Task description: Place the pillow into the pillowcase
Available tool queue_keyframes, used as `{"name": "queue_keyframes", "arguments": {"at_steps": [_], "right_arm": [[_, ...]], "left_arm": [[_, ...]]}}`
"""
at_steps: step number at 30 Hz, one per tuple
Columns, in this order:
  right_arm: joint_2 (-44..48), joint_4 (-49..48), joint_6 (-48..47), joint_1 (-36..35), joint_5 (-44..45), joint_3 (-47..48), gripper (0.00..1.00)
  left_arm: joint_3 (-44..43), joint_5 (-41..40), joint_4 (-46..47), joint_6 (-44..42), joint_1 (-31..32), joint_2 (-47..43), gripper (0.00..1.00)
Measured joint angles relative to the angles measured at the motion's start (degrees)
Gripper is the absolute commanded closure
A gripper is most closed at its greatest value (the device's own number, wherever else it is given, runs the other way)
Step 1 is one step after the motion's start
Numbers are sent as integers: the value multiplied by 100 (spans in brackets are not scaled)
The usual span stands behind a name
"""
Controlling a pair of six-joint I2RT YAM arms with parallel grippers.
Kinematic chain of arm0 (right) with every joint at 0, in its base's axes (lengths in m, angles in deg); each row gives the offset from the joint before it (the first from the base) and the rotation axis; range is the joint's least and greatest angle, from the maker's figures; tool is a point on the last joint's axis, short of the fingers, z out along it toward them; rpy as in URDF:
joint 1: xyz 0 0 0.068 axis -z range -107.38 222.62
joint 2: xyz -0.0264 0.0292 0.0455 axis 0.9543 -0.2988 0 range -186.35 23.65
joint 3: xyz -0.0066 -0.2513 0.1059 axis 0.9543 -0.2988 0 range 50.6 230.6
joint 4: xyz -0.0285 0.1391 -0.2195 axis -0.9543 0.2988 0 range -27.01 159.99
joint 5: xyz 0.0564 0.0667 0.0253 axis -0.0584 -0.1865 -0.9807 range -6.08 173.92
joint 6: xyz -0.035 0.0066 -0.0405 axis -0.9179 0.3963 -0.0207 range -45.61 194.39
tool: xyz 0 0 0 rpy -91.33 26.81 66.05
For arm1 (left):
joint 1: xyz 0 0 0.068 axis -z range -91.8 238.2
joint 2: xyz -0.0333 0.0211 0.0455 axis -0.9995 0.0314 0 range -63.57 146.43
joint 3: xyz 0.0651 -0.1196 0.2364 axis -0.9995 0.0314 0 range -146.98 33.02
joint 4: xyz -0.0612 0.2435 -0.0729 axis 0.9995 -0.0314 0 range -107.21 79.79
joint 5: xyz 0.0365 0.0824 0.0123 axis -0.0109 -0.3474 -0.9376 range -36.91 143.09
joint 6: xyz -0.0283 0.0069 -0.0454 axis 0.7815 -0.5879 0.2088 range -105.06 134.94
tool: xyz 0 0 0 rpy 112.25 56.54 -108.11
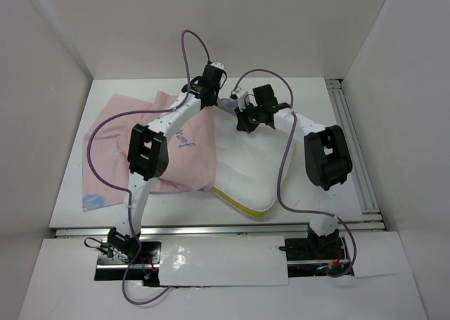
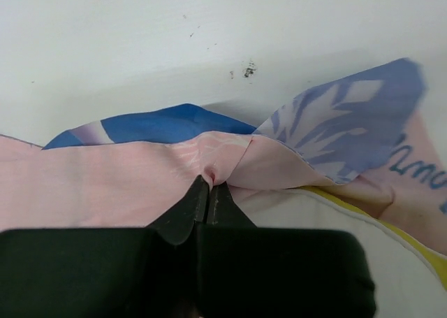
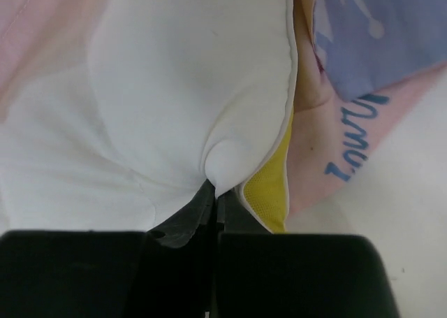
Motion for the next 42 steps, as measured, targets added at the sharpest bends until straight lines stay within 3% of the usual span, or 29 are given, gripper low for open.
{"name": "queue_keyframes", "arguments": {"at_steps": [6,12,16,26,36,39,40,41,42], "right_arm": [[1670,-562,-59,-328,420,-1412,100],[3460,-1054,-15,-737,385,-2216,100],[4172,-1779,219,-852,369,-2669,100],[4288,-4037,907,-1237,1141,-3823,100],[3840,-6588,2157,-1368,3519,-5296,100],[3517,-6887,2422,-1338,3895,-5366,82],[3429,-6867,2470,-1322,3965,-5359,70],[3392,-6806,2518,-1296,4013,-5346,45],[3399,-6599,2581,-1235,4092,-5307,34]], "left_arm": [[382,420,-37,-92,225,-914,100],[743,570,-79,-151,992,-2328,100],[743,728,-55,-170,1408,-2911,100],[946,1220,-229,-68,1768,-3093,100],[1534,1698,-170,234,1991,-2911,100],[1502,1757,-140,223,1974,-2686,100],[1464,1753,-140,227,1945,-2597,100],[1438,1729,-140,225,1926,-2529,100],[1388,1652,-197,190,1893,-2457,100]]}}
